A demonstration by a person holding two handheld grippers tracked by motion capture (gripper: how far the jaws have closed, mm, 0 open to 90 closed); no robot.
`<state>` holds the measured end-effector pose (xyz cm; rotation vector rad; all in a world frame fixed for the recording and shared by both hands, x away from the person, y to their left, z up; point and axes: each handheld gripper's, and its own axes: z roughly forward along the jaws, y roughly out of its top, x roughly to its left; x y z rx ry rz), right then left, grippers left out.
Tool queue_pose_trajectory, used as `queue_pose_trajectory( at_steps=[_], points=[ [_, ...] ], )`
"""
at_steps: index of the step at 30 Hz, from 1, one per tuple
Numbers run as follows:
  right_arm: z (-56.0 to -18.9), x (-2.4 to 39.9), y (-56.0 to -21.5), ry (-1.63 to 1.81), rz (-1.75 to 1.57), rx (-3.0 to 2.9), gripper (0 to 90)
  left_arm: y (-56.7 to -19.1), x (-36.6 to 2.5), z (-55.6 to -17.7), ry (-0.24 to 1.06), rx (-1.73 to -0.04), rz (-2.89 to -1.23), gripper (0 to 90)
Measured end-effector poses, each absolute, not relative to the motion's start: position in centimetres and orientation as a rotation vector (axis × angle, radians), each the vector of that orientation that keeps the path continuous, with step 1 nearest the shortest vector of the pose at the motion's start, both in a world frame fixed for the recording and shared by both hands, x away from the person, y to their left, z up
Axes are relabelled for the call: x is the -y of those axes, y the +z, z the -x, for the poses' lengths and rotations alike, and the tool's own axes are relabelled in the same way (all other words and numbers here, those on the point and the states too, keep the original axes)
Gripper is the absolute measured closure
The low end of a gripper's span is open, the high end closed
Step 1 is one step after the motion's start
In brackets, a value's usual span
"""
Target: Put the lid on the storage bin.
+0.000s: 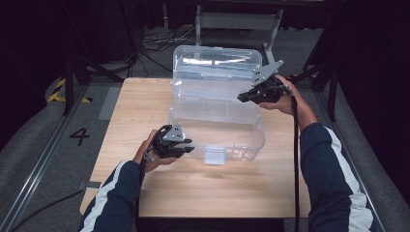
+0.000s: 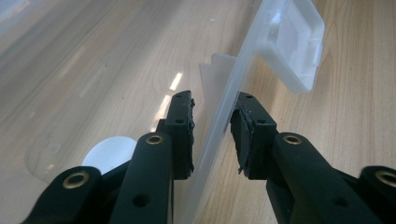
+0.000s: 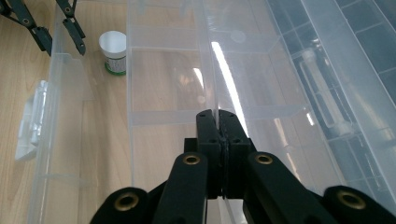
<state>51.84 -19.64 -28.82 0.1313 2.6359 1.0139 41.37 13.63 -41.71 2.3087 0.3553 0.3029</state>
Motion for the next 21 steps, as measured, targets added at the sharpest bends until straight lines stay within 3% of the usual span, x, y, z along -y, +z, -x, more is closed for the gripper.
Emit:
queue_pose_trajectory(
  at_steps=[21],
  points=[
    [-50.87,19.74,-29.03,1.013,-0.123,-2.632,89.1,-41.76,-13.6,-41.32,0.314,-0.363,-2.301,68.7]
  ],
)
